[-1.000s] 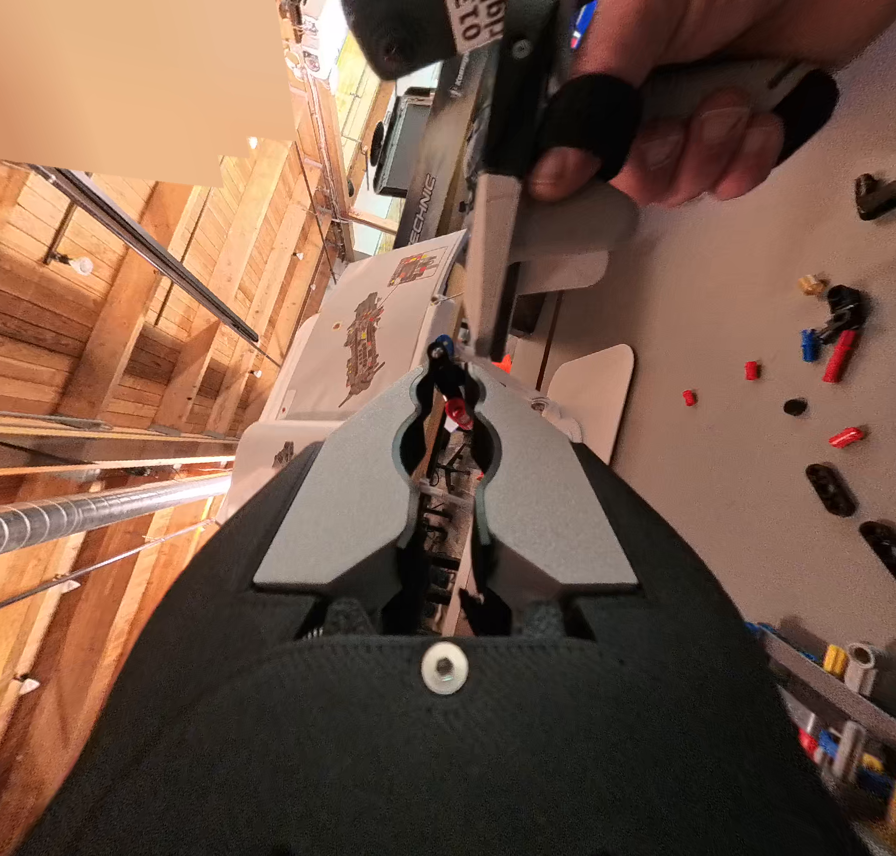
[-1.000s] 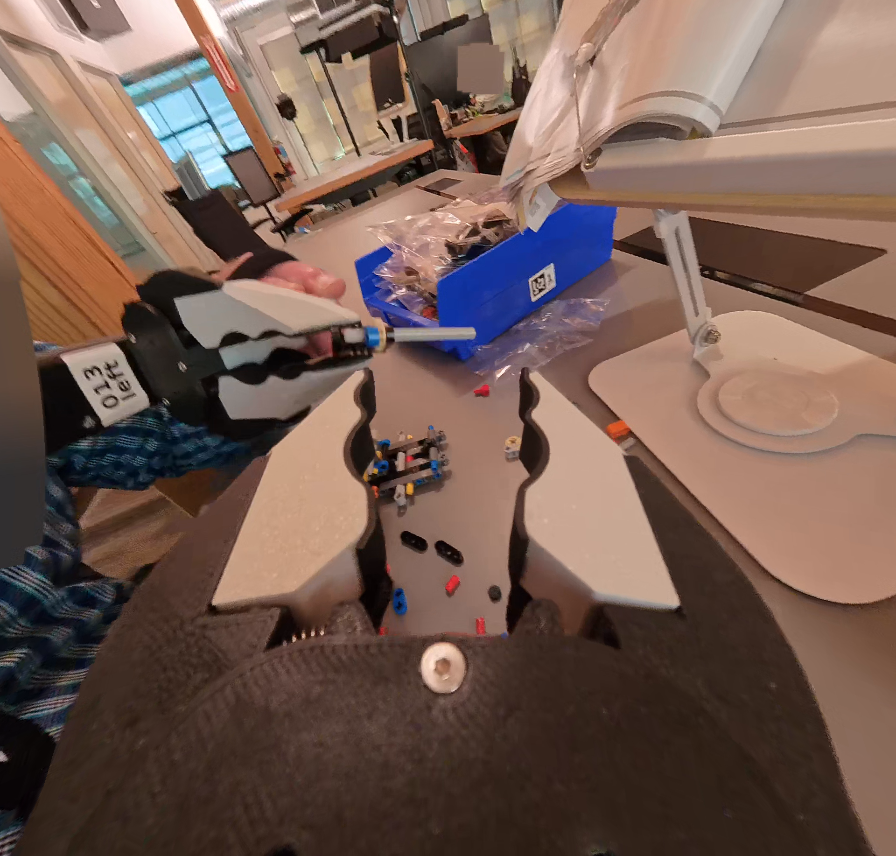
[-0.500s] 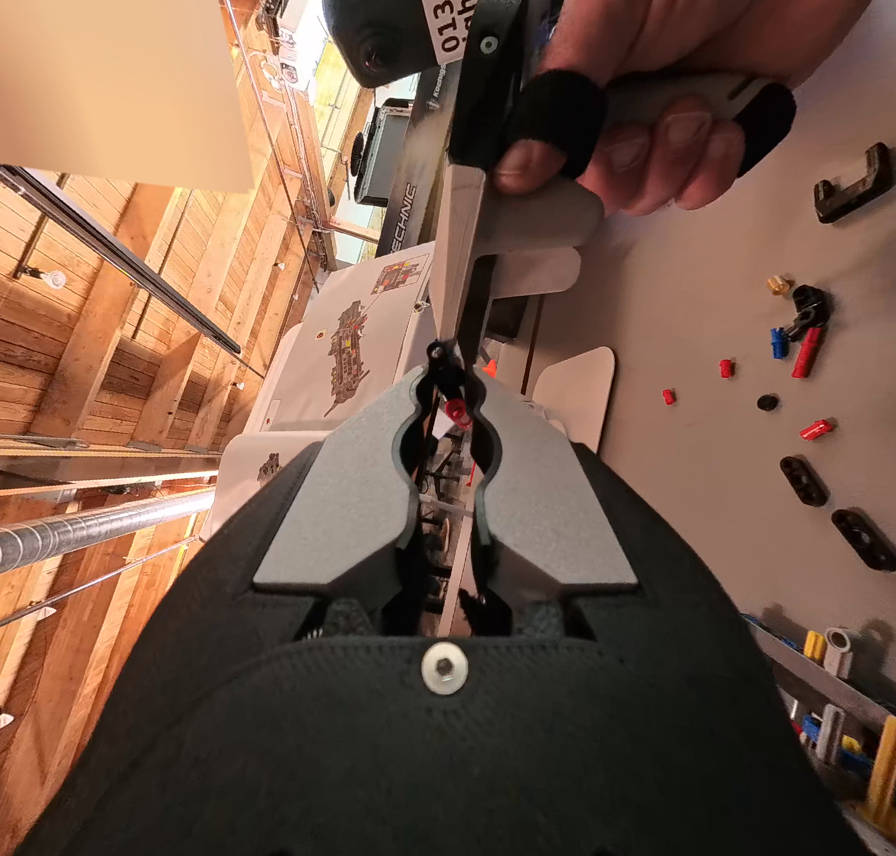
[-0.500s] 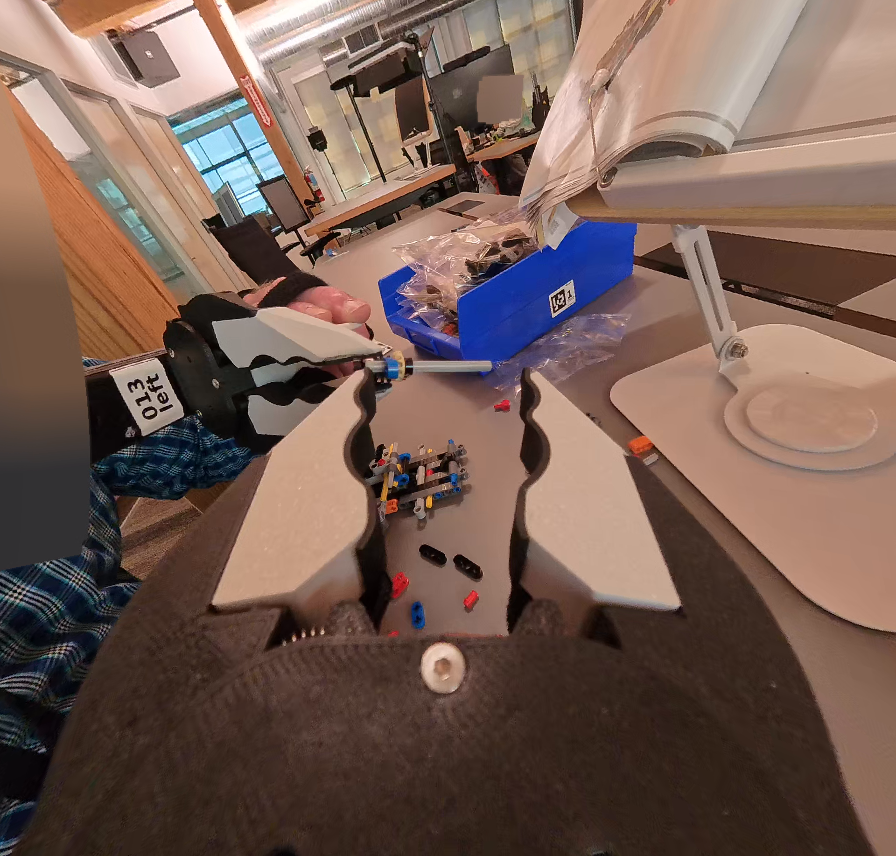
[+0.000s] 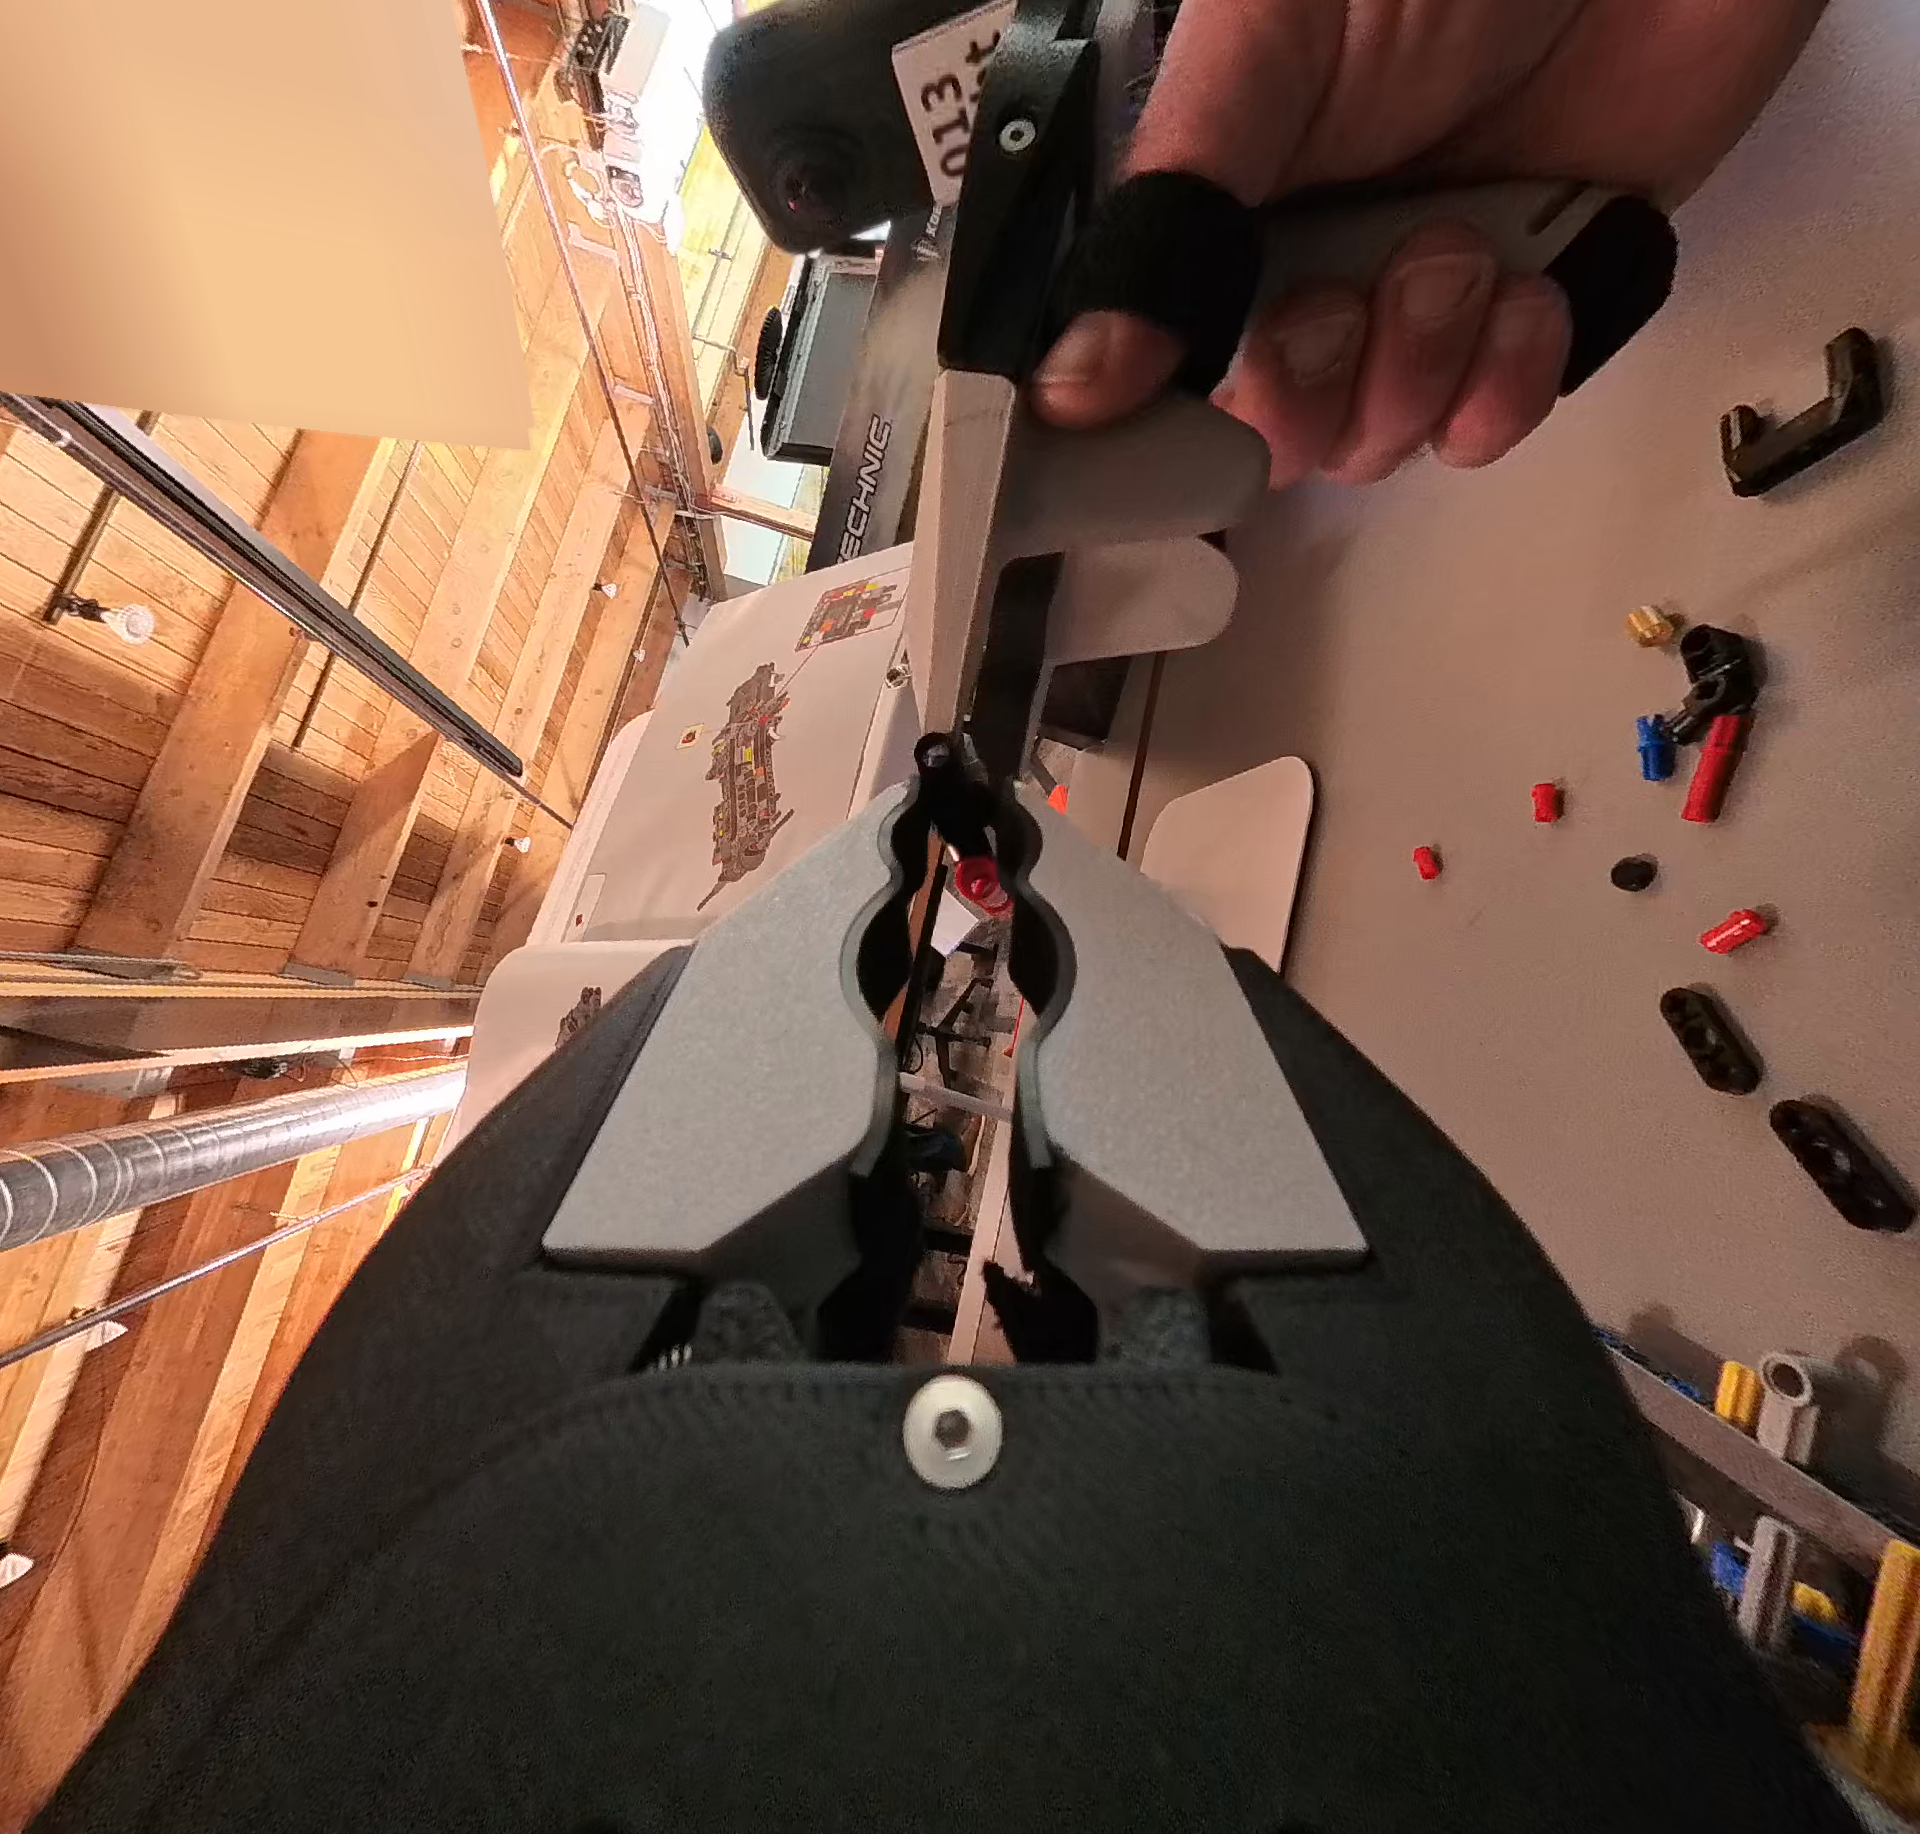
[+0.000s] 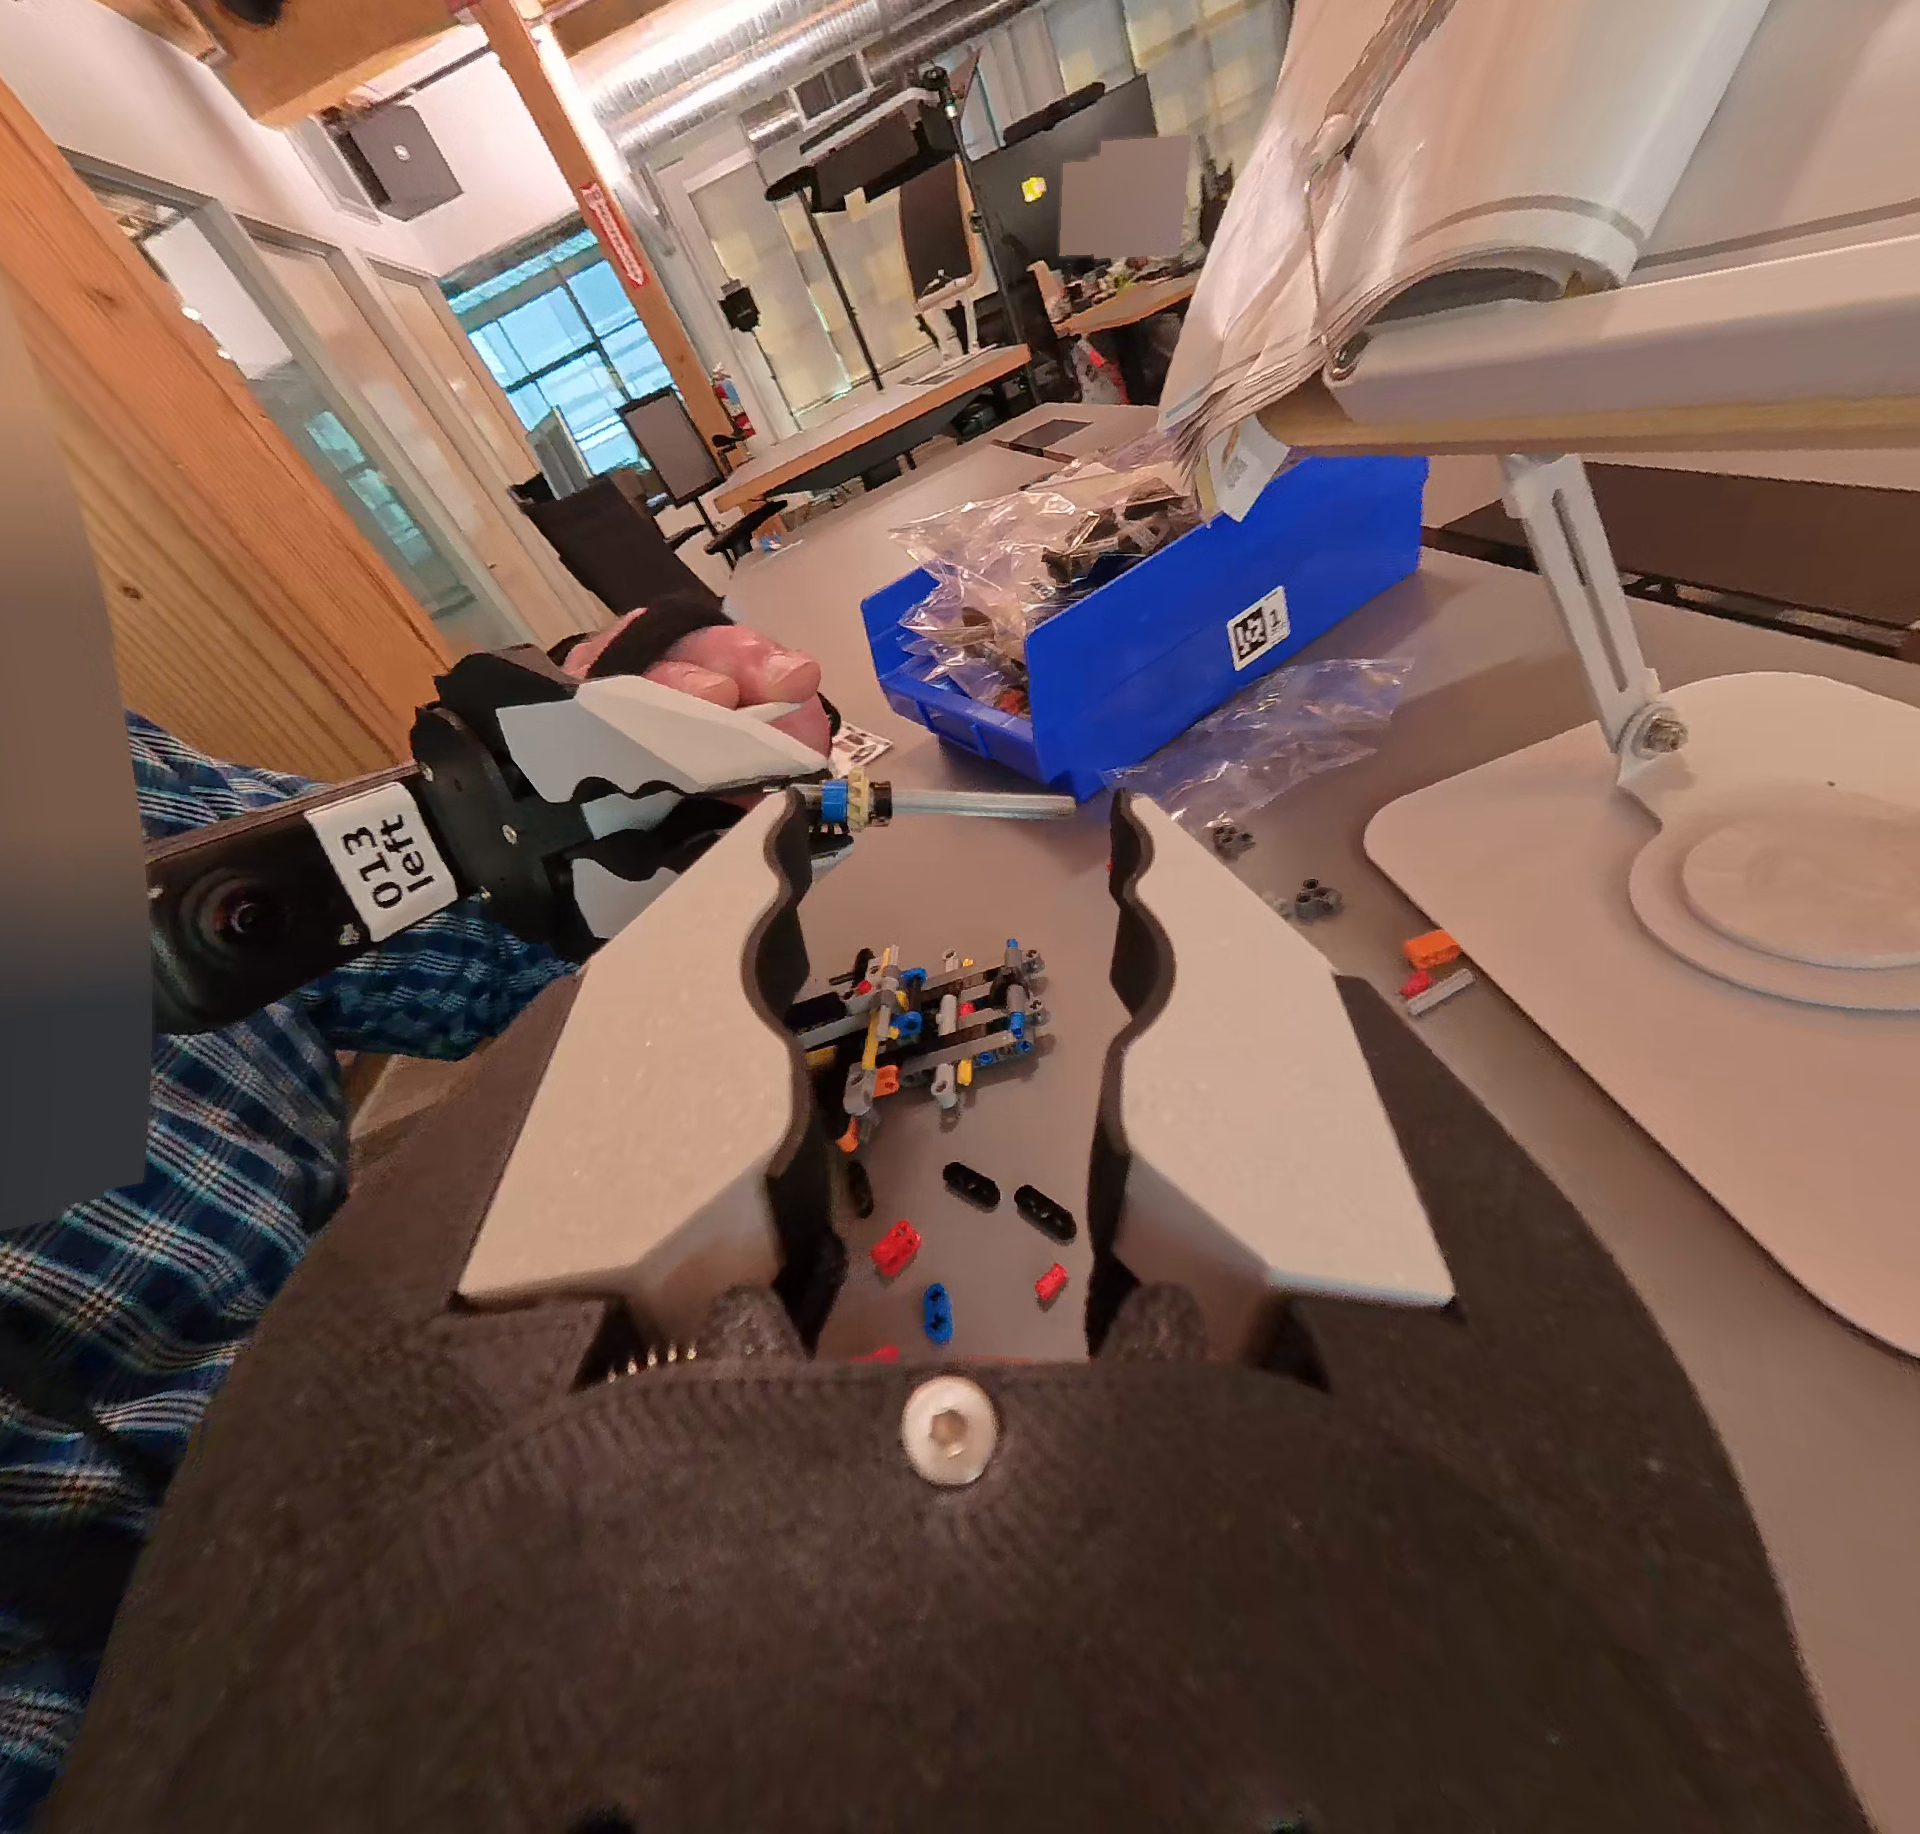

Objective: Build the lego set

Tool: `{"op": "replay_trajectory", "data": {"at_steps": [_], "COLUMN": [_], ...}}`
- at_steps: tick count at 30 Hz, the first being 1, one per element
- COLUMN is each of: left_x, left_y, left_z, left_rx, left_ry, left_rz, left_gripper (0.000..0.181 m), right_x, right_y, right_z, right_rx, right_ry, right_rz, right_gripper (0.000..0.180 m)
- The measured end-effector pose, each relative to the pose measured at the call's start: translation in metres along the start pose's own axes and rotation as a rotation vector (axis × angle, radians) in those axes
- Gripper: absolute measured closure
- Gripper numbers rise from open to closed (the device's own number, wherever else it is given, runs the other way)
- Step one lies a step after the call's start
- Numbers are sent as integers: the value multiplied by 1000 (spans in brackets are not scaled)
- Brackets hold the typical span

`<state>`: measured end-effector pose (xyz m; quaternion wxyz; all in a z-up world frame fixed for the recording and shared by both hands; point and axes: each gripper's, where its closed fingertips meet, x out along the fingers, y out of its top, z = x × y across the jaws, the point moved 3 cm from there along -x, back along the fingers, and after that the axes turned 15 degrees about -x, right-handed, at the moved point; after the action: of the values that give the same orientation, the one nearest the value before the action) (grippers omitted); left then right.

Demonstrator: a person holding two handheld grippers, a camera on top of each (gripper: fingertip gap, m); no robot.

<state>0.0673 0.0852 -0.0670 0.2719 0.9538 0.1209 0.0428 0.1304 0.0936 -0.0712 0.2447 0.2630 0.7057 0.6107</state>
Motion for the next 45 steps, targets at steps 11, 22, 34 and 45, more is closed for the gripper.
{"op": "replay_trajectory", "data": {"at_steps": [11,22,34,45], "left_x": [-1,-4,-7,-9], "left_y": [1,5,11,16], "left_z": [0,-1,-2,-2], "left_rx": [14,7,-25,-47], "left_ry": [8,7,-8,-27], "left_rz": [-4,16,49,77], "left_gripper": [171,171,171,172], "right_x": [0,2,3,3], "right_y": [0,0,0,-1], "right_z": [-3,-9,-14,-18], "right_rx": [-54,51,147,229], "right_ry": [-19,107,211,294], "right_rz": [-34,36,99,140], "right_gripper": [131,138,138,135]}}
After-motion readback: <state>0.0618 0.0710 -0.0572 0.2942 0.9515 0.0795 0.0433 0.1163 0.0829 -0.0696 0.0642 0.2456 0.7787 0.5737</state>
